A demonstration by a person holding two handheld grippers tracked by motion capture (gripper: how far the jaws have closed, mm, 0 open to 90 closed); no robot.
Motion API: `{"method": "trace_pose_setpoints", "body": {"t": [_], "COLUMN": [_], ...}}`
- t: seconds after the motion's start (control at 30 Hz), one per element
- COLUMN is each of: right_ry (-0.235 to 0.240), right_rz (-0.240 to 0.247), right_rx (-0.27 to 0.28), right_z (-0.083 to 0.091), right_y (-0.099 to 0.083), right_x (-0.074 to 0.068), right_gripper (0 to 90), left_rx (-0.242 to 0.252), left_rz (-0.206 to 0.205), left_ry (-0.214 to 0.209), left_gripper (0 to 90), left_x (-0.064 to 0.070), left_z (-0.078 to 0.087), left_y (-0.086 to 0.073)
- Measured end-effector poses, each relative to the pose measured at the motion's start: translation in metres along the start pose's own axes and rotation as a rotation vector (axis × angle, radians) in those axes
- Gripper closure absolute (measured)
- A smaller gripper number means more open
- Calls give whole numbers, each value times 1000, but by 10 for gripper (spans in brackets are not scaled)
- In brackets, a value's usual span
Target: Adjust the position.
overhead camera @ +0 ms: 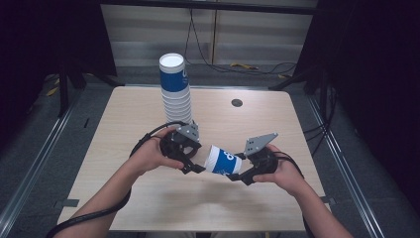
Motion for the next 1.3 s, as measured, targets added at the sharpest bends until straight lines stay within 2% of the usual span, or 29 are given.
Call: {"method": "trace_pose_setpoints", "body": {"t": [0.33,0.6,0.67,0.93,1.3], "right_ry": [-6,-11,-12,-30,-3], "right_rz": [9,4,3,-7,10], "right_rx": [3,-2,-4,4,22], "right_z": [1,2,3,8,4], "right_y": [1,0,0,1,9], "right_x": [1,1,2,6,2], "right_gripper": [299,299,299,298,298], "left_rx": [27,13,27,29,53], "left_rz": [1,-1,-1,8,1], "left_ry": [-4,9,13,6,17], "left_gripper": [170,168,168,168,165], "left_x": [1,0,-1,-1,0], "left_z": [1,2,2,0,-5], "left_y": [4,2,2,-3,5]}}
Point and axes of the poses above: each handheld gripper's, and its own axes: z roughly backward along the jaws, y roughly out of its top, x roughly to its right, the point moved 6 cm from there along -z, roughly forward along the jaws, and after that the axes turned 8 degrees about y, right-handed, at the moved point
